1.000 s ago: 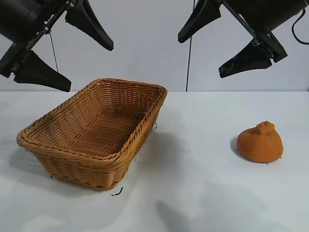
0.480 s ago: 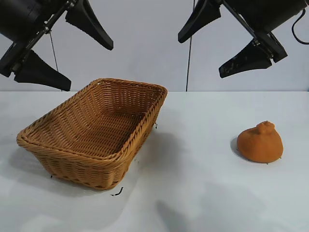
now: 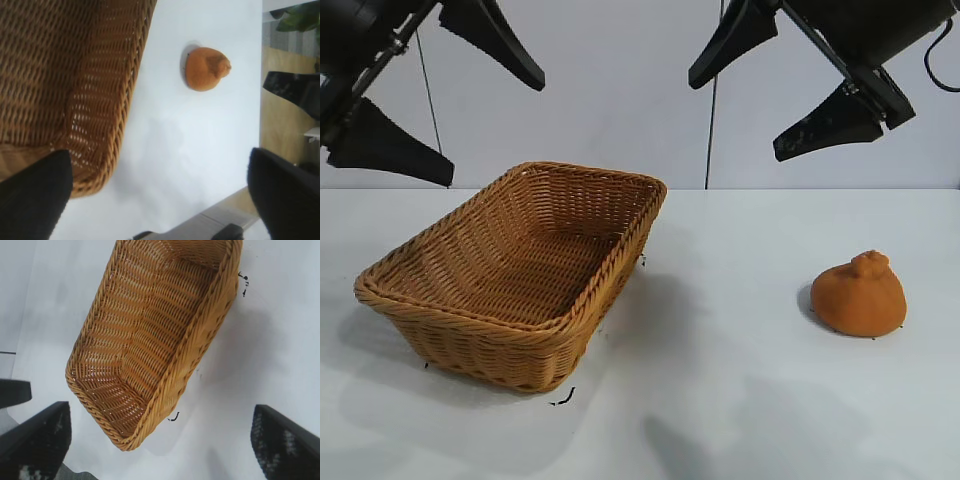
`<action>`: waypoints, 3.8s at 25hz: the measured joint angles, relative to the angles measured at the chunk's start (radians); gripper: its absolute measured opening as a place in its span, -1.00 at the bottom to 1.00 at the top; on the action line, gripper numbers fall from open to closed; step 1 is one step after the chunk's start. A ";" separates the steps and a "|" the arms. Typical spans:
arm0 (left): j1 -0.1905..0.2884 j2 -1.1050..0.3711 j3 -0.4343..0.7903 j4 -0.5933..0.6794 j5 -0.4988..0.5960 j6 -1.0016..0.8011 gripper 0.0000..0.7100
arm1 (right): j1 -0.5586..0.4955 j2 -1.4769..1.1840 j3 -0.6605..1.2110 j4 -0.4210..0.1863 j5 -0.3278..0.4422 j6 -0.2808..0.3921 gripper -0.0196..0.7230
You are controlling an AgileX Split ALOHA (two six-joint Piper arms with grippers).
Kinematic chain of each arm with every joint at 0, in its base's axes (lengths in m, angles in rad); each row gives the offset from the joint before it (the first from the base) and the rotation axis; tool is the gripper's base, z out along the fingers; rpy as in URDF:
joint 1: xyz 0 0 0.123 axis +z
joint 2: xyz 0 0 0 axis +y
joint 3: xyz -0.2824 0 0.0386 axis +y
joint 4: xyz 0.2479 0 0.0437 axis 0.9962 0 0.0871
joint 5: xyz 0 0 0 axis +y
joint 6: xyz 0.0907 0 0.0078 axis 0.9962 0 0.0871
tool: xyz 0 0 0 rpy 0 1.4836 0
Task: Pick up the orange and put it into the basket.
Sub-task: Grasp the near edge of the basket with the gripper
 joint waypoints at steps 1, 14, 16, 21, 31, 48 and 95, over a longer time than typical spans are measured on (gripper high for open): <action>-0.009 -0.031 0.030 0.000 -0.007 -0.020 0.92 | 0.000 0.000 0.000 0.000 0.000 0.000 0.93; -0.240 -0.148 0.134 0.307 -0.138 -0.637 0.92 | 0.000 0.000 0.000 0.000 -0.007 0.000 0.93; -0.256 -0.148 0.134 0.428 -0.152 -0.791 0.92 | 0.000 0.000 0.000 0.000 -0.008 0.000 0.93; -0.260 -0.148 0.134 0.726 -0.153 -1.208 0.92 | 0.000 0.000 0.000 0.000 -0.009 0.000 0.93; -0.260 -0.141 0.134 0.922 -0.137 -1.456 0.92 | 0.000 0.000 0.000 0.000 -0.012 0.000 0.93; -0.295 0.128 -0.048 0.983 0.061 -1.686 0.83 | 0.000 0.000 0.000 0.000 -0.014 0.000 0.93; -0.225 0.392 -0.048 0.907 -0.085 -1.705 -0.59 | 0.000 0.000 0.000 0.002 -0.037 0.000 0.93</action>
